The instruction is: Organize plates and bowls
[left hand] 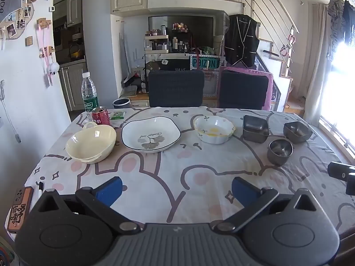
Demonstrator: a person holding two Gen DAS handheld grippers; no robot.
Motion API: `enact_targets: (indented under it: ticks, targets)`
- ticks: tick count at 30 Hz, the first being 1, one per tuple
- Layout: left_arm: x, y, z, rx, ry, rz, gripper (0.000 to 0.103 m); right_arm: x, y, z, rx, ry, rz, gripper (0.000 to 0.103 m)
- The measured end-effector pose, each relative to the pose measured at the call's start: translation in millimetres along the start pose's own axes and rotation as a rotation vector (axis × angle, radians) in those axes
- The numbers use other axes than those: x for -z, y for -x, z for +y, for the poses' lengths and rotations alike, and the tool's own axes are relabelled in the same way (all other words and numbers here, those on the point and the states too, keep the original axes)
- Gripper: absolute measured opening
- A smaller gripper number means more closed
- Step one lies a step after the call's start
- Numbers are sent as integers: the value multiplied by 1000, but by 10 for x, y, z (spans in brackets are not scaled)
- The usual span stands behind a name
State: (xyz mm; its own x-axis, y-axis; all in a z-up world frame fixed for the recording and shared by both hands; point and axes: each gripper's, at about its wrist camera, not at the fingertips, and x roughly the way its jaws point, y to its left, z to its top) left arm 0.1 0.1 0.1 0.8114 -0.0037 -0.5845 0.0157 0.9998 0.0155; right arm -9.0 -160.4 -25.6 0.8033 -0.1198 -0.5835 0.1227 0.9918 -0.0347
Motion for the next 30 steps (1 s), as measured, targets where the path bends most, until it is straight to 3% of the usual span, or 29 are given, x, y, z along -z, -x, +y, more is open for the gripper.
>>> enact_targets:
  ticks: [30]
  targets:
    - [-1, 0, -1, 5, 6, -1, 103, -1, -1, -3, 0, 2, 3, 103]
